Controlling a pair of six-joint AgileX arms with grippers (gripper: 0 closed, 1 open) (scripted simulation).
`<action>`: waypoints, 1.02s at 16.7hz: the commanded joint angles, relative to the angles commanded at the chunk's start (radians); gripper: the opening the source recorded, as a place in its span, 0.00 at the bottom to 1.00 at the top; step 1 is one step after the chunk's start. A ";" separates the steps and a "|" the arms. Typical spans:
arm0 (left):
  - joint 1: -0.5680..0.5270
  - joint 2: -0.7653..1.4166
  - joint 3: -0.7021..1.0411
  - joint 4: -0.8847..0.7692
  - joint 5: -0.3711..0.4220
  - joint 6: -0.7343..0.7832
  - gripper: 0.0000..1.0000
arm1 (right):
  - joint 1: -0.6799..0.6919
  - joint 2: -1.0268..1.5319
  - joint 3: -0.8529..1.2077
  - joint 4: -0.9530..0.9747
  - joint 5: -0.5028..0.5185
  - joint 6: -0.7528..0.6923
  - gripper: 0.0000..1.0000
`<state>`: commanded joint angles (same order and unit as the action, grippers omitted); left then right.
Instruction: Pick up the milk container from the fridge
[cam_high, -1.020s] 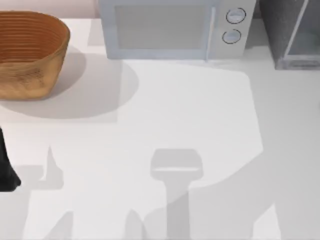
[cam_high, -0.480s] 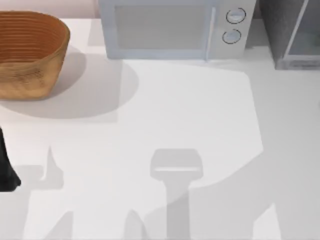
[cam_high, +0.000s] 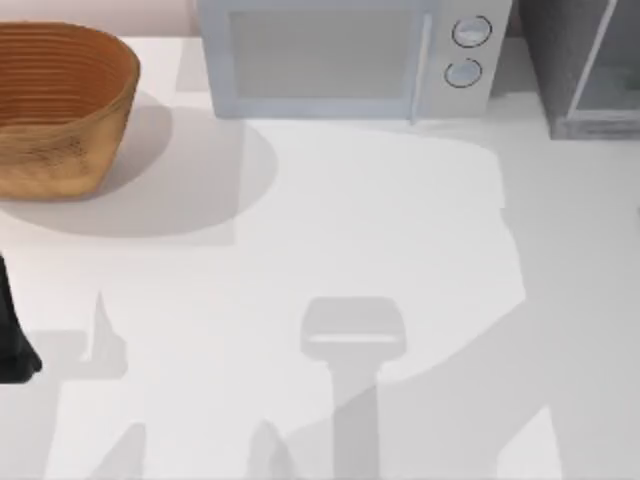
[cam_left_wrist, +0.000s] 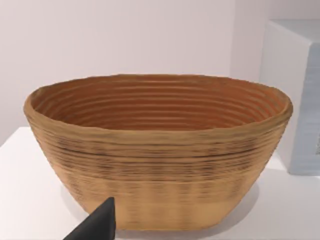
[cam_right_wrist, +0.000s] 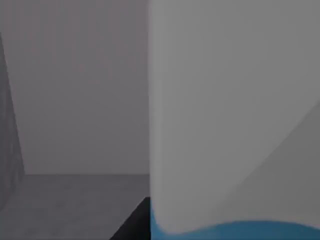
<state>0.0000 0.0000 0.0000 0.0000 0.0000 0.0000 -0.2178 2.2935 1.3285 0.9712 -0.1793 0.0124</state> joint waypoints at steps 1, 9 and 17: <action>0.000 0.000 0.000 0.000 0.000 0.000 1.00 | 0.000 -0.019 0.005 -0.024 0.000 0.001 0.00; 0.000 0.000 0.000 0.000 0.000 0.000 1.00 | -0.001 -0.087 0.021 -0.116 -0.001 -0.001 0.00; 0.000 0.000 0.000 0.000 0.000 0.000 1.00 | -0.027 -0.262 -0.268 -0.008 -0.036 0.001 0.00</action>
<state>0.0000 0.0000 0.0000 0.0000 0.0000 0.0000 -0.2447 2.0313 1.0608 0.9636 -0.2153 0.0134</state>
